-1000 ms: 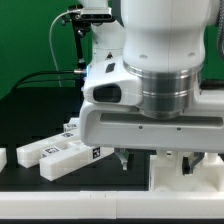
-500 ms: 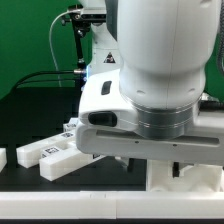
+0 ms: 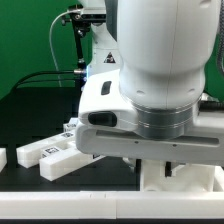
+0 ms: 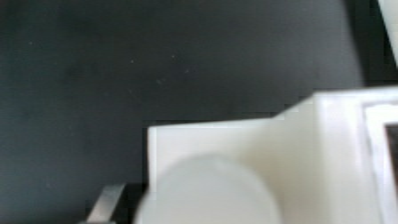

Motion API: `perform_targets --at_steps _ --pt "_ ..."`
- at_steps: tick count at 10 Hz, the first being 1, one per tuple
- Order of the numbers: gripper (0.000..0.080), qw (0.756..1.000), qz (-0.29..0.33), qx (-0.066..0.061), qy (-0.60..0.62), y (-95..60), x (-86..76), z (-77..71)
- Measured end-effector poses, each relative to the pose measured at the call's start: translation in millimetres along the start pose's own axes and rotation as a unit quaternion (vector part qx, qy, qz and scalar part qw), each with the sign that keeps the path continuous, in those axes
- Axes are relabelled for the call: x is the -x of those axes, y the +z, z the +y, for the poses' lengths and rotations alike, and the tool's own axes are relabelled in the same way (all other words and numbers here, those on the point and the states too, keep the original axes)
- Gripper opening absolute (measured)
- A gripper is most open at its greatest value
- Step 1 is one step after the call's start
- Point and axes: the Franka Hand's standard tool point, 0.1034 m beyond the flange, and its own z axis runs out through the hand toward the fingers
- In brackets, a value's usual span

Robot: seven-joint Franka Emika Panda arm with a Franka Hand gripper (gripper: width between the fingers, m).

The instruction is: Assemble chair

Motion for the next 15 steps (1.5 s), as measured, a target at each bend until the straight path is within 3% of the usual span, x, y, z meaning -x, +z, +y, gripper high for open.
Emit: perform_targets --at_steps 1,3,4,6,10,12,15 --pt "0.0323 1.000 0.014 -0.004 -0.010 -16.6 4.0 -0.5" --pt "0.0323 0.993 0.113 -0.020 -0.018 -37.2 16.9 -1.1" --pt "0.0323 0.991 0.131 -0.022 -0.017 -29.8 36.0 -0.5" --pt "0.0323 0.972 0.234 -0.026 -0.015 -16.1 46.0 2.0" --pt "0.0324 0.926 0.375 -0.019 -0.019 11.5 29.4 -0.8" --pt "0.0324 0.903 0.428 -0.019 -0.021 15.0 29.2 -6.4" --pt "0.0325 0.903 0.428 -0.019 -0.021 15.0 29.2 -6.4"
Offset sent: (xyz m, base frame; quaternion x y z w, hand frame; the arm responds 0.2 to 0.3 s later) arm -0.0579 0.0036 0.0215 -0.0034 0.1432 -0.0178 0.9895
